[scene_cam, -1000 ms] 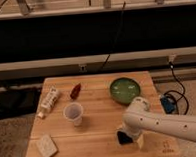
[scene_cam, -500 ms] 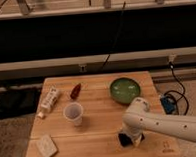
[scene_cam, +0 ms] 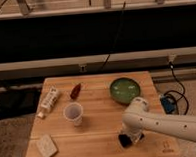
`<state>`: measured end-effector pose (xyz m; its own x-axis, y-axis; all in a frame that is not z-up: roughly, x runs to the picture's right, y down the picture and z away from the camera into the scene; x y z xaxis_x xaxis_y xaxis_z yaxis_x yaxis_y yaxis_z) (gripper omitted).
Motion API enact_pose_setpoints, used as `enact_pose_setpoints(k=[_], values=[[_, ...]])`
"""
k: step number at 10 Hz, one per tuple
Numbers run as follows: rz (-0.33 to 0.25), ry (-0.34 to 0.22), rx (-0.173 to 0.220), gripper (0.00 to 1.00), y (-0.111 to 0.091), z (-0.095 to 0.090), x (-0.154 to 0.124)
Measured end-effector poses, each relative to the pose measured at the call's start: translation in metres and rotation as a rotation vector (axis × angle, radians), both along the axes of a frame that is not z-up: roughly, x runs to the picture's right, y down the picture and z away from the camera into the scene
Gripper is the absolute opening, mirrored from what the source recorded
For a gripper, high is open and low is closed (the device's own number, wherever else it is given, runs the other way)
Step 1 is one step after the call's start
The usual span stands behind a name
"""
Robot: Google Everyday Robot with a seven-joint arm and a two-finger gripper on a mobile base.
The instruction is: Place the eraser in the ceramic cup
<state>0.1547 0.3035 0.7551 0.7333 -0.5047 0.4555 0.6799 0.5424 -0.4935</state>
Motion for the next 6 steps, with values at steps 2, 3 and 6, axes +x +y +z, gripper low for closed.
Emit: enact_pose_setpoints(k=[2,3,6], values=[[-0.012,0.001,0.002,0.00,-0.010,-0.007,0.000],[-0.019,-0.001,0.002,0.00,-0.011,-0.007,-0.001],[-0.038,0.005,0.007,0.00,-0.026,-0.013,-0.004]])
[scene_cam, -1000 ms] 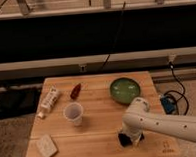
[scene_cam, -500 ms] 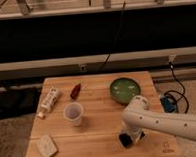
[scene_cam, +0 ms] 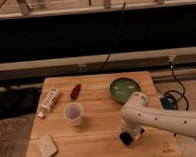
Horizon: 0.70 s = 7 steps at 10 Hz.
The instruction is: Place the eraser in the ceramic cup
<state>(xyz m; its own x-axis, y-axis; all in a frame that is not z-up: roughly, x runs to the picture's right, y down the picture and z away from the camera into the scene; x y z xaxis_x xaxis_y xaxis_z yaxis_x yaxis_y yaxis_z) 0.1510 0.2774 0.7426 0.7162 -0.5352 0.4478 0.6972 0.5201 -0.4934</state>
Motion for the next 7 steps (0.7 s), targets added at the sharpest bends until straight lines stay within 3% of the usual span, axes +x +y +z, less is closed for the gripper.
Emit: enact_pose_setpoints(k=[3,7], values=[[-0.022,0.004,0.007,0.00,-0.027,-0.013,-0.007],[-0.055,0.007,0.019,0.00,-0.055,-0.014,-0.023]])
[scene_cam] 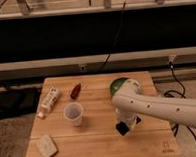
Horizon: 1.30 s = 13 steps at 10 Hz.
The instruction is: Place the eraser in the ceramic cup
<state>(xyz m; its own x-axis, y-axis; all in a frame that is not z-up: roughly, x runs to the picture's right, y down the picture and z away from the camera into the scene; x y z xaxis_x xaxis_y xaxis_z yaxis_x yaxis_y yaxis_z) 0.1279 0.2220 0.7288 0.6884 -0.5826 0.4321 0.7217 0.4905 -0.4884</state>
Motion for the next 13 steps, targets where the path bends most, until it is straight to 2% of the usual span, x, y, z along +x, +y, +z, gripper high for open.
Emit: enact_pose_setpoints(k=[5,7,10,13], values=[[-0.070,-0.007,0.013,0.00,-0.022,-0.005,-0.050],[-0.095,-0.007,0.017,0.00,-0.028,-0.007,-0.060],[-0.147,-0.018,0.029,0.00,-0.040,-0.014,-0.096],[-0.197,-0.026,0.041,0.00,-0.050,-0.021,-0.119]])
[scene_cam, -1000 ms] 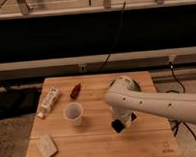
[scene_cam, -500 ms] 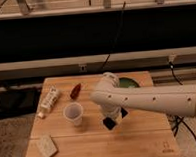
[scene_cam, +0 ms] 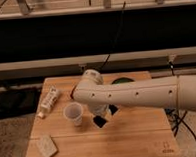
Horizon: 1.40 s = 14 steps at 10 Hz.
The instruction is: Place the eraser in the ceramic cup
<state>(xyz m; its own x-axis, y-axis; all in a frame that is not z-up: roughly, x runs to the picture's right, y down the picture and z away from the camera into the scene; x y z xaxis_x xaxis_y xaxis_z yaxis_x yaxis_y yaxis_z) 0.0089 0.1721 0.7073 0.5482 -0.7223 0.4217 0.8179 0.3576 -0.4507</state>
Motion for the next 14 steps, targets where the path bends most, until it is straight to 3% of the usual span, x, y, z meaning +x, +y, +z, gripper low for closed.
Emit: enact_pose_setpoints(k=[2,4,11,14], values=[[-0.023,-0.001,0.009,0.00,-0.004,-0.001,-0.010],[-0.061,-0.014,0.014,0.00,-0.008,-0.003,-0.037],[-0.136,-0.034,0.034,0.00,-0.015,-0.007,-0.073],[-0.142,-0.041,0.041,0.00,-0.019,-0.010,-0.080]])
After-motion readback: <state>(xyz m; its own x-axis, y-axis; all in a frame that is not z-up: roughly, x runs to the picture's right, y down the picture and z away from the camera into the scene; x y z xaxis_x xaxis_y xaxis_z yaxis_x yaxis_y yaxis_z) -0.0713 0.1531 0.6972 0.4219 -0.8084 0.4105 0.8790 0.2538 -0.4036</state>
